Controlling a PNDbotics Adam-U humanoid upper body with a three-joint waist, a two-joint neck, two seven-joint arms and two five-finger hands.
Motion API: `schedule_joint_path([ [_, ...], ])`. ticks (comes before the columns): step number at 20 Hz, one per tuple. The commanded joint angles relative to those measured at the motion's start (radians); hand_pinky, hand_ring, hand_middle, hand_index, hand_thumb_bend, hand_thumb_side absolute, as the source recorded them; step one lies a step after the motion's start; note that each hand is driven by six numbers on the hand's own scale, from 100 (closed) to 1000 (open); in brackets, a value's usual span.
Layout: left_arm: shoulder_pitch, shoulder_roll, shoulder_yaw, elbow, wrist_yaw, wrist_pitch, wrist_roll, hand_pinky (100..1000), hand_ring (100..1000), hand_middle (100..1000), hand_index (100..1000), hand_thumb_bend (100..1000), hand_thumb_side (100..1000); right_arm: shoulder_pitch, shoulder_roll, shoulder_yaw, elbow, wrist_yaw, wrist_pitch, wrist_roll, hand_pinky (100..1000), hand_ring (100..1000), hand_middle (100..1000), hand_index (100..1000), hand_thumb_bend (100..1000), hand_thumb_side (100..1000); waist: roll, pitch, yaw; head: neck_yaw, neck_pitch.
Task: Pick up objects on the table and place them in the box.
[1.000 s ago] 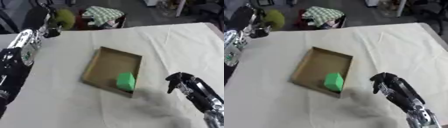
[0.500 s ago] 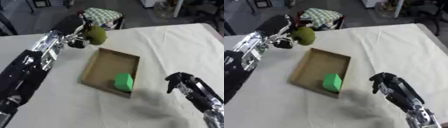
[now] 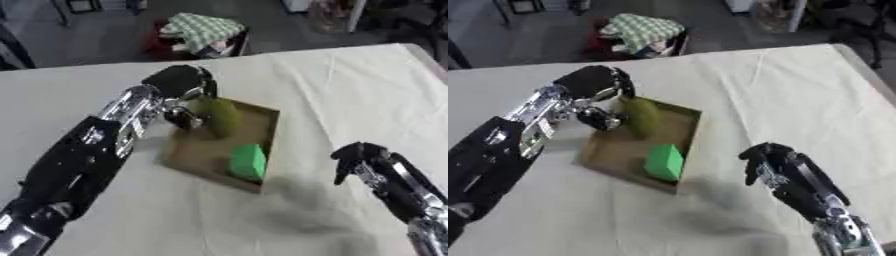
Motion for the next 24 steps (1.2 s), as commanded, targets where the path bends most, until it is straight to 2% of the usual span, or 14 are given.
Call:
schedule_joint_path([
  [1, -0.009, 0.049, 0.006, -0.068, 0.015, -0.003, -0.022, 698, 690, 755, 862, 458, 558, -0.008, -0.009, -0.005, -0.014, -0.004, 0.000, 0.000, 454, 432, 432, 640, 100, 639, -0.002, -0.019, 0.005, -0.002, 0.001],
  [2, -0.002, 0.065, 0.012, -0.097, 0.029, 0.005, -0.019, 704, 697, 767, 869, 638, 564, -0.007, -0.009, -0.006, -0.013, -0.003, 0.001, -0.001, 454, 432, 432, 640, 100, 640, -0.001, -0.021, 0.009, -0.004, 0.001],
  [4, 0.020, 0.094, 0.032, -0.163, 0.074, 0.032, -0.002, 699, 692, 762, 867, 587, 579, -0.006, -0.010, -0.008, -0.012, -0.002, 0.002, -0.003, 454, 432, 432, 640, 100, 641, 0.001, -0.023, 0.016, -0.005, 0.003],
  [5, 0.037, 0.110, 0.049, -0.208, 0.108, 0.054, 0.020, 691, 677, 742, 860, 520, 564, -0.006, -0.010, -0.008, -0.012, -0.002, 0.002, -0.003, 454, 433, 432, 640, 100, 640, 0.002, -0.024, 0.020, -0.005, 0.003],
  [7, 0.089, 0.140, 0.092, -0.314, 0.206, 0.111, 0.083, 659, 626, 672, 825, 240, 518, -0.005, -0.011, -0.009, -0.011, -0.002, 0.001, -0.003, 454, 433, 432, 640, 100, 639, 0.001, -0.026, 0.029, -0.007, 0.004],
  [9, 0.165, 0.169, 0.134, -0.432, 0.377, 0.178, 0.160, 643, 603, 633, 803, 100, 565, -0.003, -0.012, -0.012, -0.011, -0.002, 0.001, -0.005, 454, 434, 432, 640, 100, 639, 0.002, -0.028, 0.040, -0.005, 0.006],
  [12, 0.295, 0.198, 0.186, -0.588, 0.634, 0.237, 0.249, 618, 575, 597, 783, 100, 639, 0.001, -0.014, -0.018, -0.010, -0.001, 0.002, -0.010, 454, 434, 432, 640, 100, 639, 0.006, -0.032, 0.057, 0.002, 0.013],
  [15, 0.429, 0.173, 0.237, -0.680, 0.787, 0.260, 0.318, 599, 555, 574, 763, 100, 694, 0.005, -0.015, -0.023, -0.010, 0.000, 0.003, -0.015, 454, 435, 433, 640, 100, 640, 0.011, -0.037, 0.073, 0.009, 0.026],
  [19, 0.572, 0.116, 0.271, -0.741, 0.863, 0.270, 0.365, 594, 549, 566, 755, 100, 728, 0.008, -0.014, -0.027, -0.009, 0.000, 0.004, -0.020, 454, 436, 435, 642, 100, 638, 0.011, -0.042, 0.086, 0.018, 0.051],
  [24, 0.685, 0.056, 0.278, -0.760, 0.892, 0.264, 0.375, 591, 545, 561, 749, 100, 749, 0.012, -0.011, -0.034, -0.009, -0.001, 0.004, -0.029, 455, 437, 437, 647, 100, 633, 0.006, -0.052, 0.092, 0.032, 0.095],
])
